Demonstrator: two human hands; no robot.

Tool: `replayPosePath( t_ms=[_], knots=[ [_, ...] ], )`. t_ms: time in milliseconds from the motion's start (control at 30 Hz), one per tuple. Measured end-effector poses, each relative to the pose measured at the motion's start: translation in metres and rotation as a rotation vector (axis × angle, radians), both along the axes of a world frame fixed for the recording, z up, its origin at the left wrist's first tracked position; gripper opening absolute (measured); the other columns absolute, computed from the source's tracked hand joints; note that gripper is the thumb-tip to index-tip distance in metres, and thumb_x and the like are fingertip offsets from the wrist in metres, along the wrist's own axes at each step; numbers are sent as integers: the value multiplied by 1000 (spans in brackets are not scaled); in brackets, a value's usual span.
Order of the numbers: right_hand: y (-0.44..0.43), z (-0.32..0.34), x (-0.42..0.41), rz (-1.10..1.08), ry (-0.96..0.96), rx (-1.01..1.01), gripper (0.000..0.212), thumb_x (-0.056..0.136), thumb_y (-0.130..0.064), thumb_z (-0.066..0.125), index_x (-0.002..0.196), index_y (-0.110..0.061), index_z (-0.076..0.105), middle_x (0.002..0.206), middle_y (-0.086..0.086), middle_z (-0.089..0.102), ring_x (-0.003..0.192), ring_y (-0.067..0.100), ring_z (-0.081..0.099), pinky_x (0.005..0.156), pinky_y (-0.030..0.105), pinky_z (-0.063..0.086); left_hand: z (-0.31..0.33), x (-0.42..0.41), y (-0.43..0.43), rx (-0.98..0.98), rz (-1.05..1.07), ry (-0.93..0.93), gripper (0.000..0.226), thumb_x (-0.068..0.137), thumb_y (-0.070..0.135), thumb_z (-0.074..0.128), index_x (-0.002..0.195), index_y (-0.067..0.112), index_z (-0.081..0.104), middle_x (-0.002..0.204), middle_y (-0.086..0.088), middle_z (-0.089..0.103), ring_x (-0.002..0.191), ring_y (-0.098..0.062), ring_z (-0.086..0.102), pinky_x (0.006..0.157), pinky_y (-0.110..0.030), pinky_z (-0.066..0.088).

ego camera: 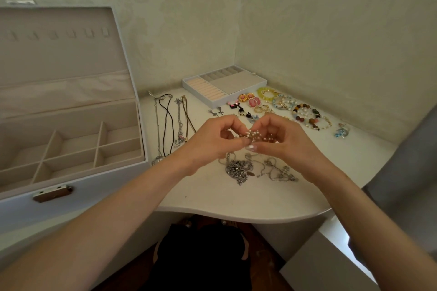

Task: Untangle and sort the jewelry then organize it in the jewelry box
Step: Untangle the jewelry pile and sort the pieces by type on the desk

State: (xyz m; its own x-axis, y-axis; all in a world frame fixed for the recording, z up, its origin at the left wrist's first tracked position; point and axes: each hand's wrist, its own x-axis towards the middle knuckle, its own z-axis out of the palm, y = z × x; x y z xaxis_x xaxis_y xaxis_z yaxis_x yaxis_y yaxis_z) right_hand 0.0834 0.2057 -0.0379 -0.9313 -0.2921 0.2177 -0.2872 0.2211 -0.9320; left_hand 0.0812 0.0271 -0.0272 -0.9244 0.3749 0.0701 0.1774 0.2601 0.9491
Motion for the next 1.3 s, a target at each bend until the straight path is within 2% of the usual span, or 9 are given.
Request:
replayPosePath(
  t_ms=[67, 200, 333, 400, 533, 833, 1000, 1167, 1300],
  knots=[
    [2, 2, 1, 0, 4, 5, 21, 71, -4, 78, 84, -13, 63, 73, -2, 63, 67, 10, 56, 66, 25, 48, -1, -1, -2, 8, -1, -6, 12, 85, 9, 66, 81, 14, 57, 48, 17, 49, 45, 1, 36, 45, -14, 29],
    [6, 5, 3, -23, 28, -19, 15, 69, -9, 78, 76, -12, 65, 64, -3, 58, 57, 9, 46, 54, 16, 41, -3, -2, -4, 7, -9, 12, 13, 83, 11, 69, 83, 10, 56, 57, 9, 51, 45, 1, 36, 45, -14, 29],
    [8, 7, 3, -48, 60, -92, 15, 68, -5, 76, 74, -11, 64, 59, -6, 57, 55, 10, 53, 54, 18, 46, -3, -3, -5, 78, -26, -46, 9, 85, 7, 66, 82, 11, 58, 53, 12, 53, 44, -1, 40, 42, -12, 29],
    [8, 7, 3, -48, 52, -120, 14, 68, -6, 74, 77, -9, 63, 58, -3, 59, 53, 12, 59, 54, 22, 49, -4, -4, -7, 128, -43, -82, 8, 85, 5, 63, 81, 10, 60, 60, 3, 52, 46, -3, 41, 41, -12, 28],
    [9, 5, 2, -77, 50, -149, 14, 77, 4, 69, 78, -9, 63, 55, -3, 57, 47, 10, 54, 47, 19, 41, -4, -5, -9, 169, -54, -160, 12, 90, -1, 53, 82, 6, 59, 53, 6, 52, 43, -2, 38, 39, -12, 25],
    [5, 10, 1, -83, 83, -163, 13, 81, 1, 66, 80, -12, 66, 67, 6, 62, 47, 7, 44, 47, 13, 36, -6, -4, -9, 99, -78, -193, 22, 97, 9, 45, 76, 10, 54, 45, 5, 28, 41, -8, 19, 41, -16, 20],
    [4, 11, 0, -69, 81, -156, 5, 83, -8, 65, 82, -14, 64, 67, -2, 65, 49, 5, 44, 49, 13, 36, -6, -3, -10, 86, -91, -176, 20, 95, 13, 51, 79, 13, 63, 48, 1, 27, 41, -9, 19, 41, -16, 22],
    [4, 11, -1, -45, 93, -172, 6, 88, -4, 58, 86, -10, 60, 58, 0, 66, 55, 9, 57, 58, 16, 43, -6, -2, -12, 70, -86, -136, 14, 94, 16, 53, 85, 13, 63, 46, 1, 42, 41, -8, 34, 43, -16, 29],
    [6, 9, 0, -29, 74, -200, 0, 86, -9, 58, 87, -9, 58, 51, -1, 61, 52, 12, 56, 61, 18, 47, -6, -2, -11, 113, -95, -148, 14, 94, 15, 53, 91, 11, 66, 70, 10, 67, 62, -6, 60, 50, -16, 43]
  ],
)
